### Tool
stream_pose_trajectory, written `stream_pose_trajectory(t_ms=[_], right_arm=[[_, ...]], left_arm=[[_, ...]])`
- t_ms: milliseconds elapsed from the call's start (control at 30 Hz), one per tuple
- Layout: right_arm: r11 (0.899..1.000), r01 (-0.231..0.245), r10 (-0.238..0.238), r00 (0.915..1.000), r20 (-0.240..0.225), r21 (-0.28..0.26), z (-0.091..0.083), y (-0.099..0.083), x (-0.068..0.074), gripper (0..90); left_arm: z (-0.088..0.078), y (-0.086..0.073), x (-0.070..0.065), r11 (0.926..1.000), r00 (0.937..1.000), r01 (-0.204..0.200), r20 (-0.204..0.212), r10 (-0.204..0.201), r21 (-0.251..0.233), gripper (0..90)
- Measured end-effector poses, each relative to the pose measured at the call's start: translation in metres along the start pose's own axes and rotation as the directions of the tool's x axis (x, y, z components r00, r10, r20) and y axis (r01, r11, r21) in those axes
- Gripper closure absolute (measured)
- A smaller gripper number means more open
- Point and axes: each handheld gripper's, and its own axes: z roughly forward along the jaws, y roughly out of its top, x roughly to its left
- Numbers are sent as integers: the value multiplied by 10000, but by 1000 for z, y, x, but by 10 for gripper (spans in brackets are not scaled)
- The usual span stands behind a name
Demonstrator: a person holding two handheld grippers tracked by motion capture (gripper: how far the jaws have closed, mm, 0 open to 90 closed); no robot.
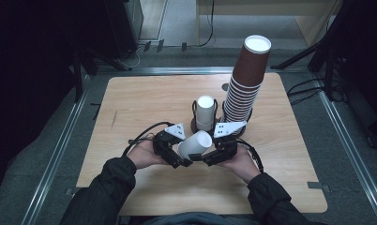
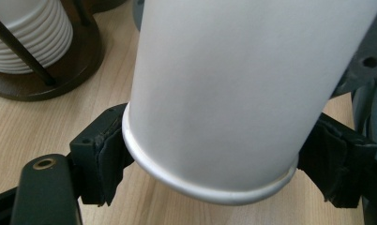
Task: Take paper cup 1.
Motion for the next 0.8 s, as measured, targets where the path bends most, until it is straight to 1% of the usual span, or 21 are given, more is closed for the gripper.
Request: stream_pose_trajectory(t_ms=[33, 300, 533, 800], right_arm=[[10000, -5, 5, 10000, -13, 38, 0, 0, 0, 289], [10000, -17, 17, 10000, -17, 59, 0, 0, 0, 293], [9999, -26, 27, 9999, -106, 111, 1, 0, 0, 294], [9998, -77, 81, 9997, -212, 182, 1, 0, 0, 295]], left_arm=[[0, 0, 0, 10000, 10000, -45, 22, 45, -29, 196], [0, 0, 0, 9998, 9999, -172, 16, 172, -38, 207], [1, 0, -1, 10000, 9999, -84, 114, 84, 1, 194], [2, 1, -2, 9999, 9998, -153, 98, 153, -5, 199]])
